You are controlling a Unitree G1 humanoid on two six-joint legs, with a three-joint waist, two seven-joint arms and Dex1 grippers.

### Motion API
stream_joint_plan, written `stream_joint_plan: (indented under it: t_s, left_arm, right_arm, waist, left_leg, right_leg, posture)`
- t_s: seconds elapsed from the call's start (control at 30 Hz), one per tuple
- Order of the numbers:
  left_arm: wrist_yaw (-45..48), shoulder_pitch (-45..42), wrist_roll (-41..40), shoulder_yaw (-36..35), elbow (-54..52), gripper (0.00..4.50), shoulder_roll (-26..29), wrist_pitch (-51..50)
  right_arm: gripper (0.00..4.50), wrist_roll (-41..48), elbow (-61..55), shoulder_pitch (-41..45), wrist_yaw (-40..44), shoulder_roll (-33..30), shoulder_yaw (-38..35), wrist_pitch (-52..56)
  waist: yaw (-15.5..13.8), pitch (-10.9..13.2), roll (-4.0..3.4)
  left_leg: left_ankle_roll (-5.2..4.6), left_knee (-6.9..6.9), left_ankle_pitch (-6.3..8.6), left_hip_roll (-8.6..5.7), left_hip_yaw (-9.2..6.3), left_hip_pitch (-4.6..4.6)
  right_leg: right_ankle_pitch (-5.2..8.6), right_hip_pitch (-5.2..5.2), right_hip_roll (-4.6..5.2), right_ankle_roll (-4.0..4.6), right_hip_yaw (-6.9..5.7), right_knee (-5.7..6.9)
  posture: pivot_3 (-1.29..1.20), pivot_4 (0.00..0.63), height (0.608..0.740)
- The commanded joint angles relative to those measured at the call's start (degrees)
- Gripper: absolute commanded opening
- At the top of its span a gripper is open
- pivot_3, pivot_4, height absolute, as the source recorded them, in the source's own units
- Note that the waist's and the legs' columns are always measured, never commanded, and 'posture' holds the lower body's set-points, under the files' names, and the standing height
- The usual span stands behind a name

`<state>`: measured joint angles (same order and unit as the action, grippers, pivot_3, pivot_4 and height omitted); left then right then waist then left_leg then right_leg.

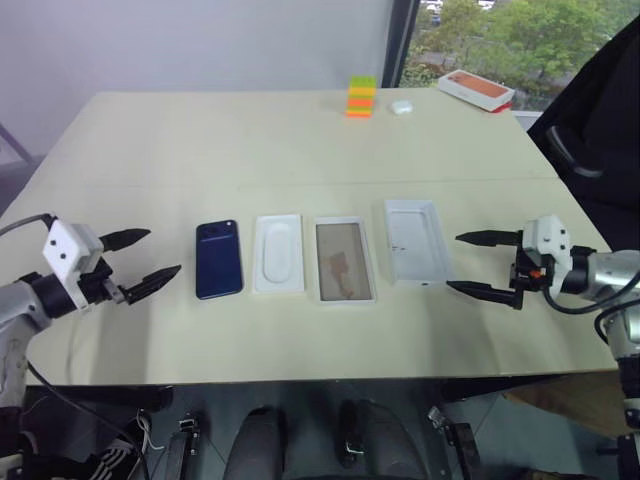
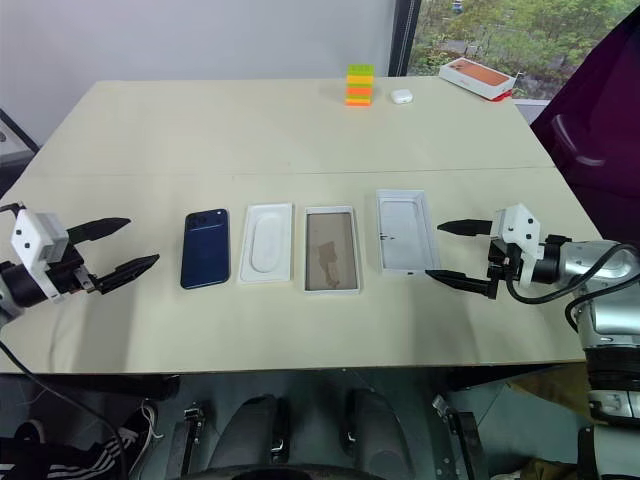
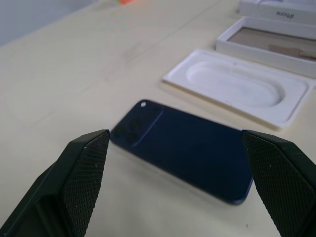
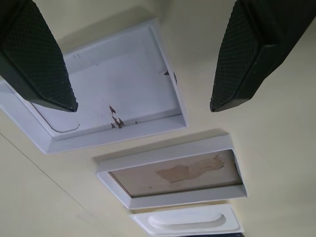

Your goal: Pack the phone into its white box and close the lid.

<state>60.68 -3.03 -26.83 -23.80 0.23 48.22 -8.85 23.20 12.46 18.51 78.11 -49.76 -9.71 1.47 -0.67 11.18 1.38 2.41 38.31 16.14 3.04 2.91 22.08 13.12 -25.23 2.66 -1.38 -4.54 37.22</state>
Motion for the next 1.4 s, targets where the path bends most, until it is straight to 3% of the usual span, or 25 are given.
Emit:
stream_joint_plan:
  t_s: [0.03, 0.17, 0.3, 0.43, 0.53, 0.73, 1.0, 1.4]
  left_arm:
    - [-0.8, -0.9, -1.0, -0.4, -0.9, 4.48, 0.5, -1.8]
    - [-0.6, -4.6, -3.5, 4.2, -5.3, 4.48, 3.9, -14.5]
    - [-9.9, -10.1, -8.8, 7.4, -11.0, 4.48, 1.3, -31.4]
    - [-13.4, -8.9, -9.6, 8.2, -13.1, 4.48, -0.9, -36.5]
    - [-21.0, -11.5, -11.3, 8.5, -14.2, 4.48, -7.6, -40.3]
    - [-30.6, -14.3, -10.1, 9.9, -14.4, 4.48, -13.6, -45.7]
    - [-47.3, -21.3, -17.0, 3.2, -13.5, 4.48, -28.4, -60.9]
    - [-54.2, -26.9, -16.8, 0.9, -9.4, 4.48, -32.8, -73.5]
  right_arm:
    - [4.50, 2.0, -2.6, 0.9, -0.3, 0.2, -1.1, 1.1]
    - [4.50, 2.5, -5.7, 1.5, -1.4, 0.7, -0.4, 3.2]
    - [4.50, 2.7, -9.5, 4.5, -4.2, 3.2, 1.1, 5.4]
    - [4.50, 3.6, -10.2, 6.1, -5.5, 4.2, 0.7, 6.5]
    - [4.50, 3.3, -9.8, 6.0, -5.4, 4.2, 1.3, 6.0]
    - [4.50, 3.0, -8.8, 6.3, -4.7, 4.3, 1.9, 5.8]
    - [4.50, 3.1, -9.3, 5.9, -3.6, 4.6, 2.7, 5.6]
    - [4.50, 2.3, -9.8, 5.8, -3.7, 5.6, 3.8, 4.2]
  waist:
    - [0.1, 0.0, 0.00]
    - [0.0, 0.0, 0.01]
    - [0.0, 0.0, 0.00]
    - [0.6, 0.0, 0.00]
    - [0.2, 0.0, 0.00]
    - [0.0, 0.0, 0.06]
    - [0.0, 0.0, 0.09]
    - [0.2, 0.0, 0.09]
  left_leg:
    - [0.00, 0.00, 0.00, 0.00, 0.00, 0.00]
    - [0.02, 0.01, -0.01, 0.00, -0.02, 0.00]
    - [0.06, 0.03, -0.04, -0.02, -0.07, -0.03]
    - [0.06, -0.03, -0.04, -0.04, -0.05, -0.10]
    - [0.06, -0.06, -0.04, -0.03, -0.08, -0.09]
    - [0.07, 0.04, -0.04, -0.09, -0.14, -0.17]
    - [0.07, -0.02, -0.04, -0.09, -0.17, -0.60]
    - [0.08, -0.05, -0.05, -0.10, -0.16, -0.66]
  right_leg:
    - [0.00, 0.00, 0.00, 0.00, 0.00, 0.00]
    - [0.05, 0.00, -0.01, -0.09, 0.00, 0.02]
    - [0.08, 0.06, 0.00, -0.15, 0.00, 0.02]
    - [0.00, 0.10, 0.00, -0.03, 0.10, 0.02]
    - [0.00, 0.08, -0.01, -0.03, 0.08, 0.02]
    - [-0.01, 0.23, 0.03, -0.01, 0.05, 0.03]
    - [0.06, 0.63, 0.01, -0.12, 0.12, -0.01]
    - [0.03, 0.66, 0.00, -0.07, 0.12, -0.01]
  posture:
    - [0.00, 0.150, 0.740]
    - [0.00, 0.150, 0.740]
    - [0.00, 0.150, 0.740]
    - [0.00, 0.150, 0.740]
    - [0.00, 0.150, 0.740]
    - [0.00, 0.150, 0.740]
    - [0.00, 0.150, 0.740]
    - [0.00, 0.150, 0.740]
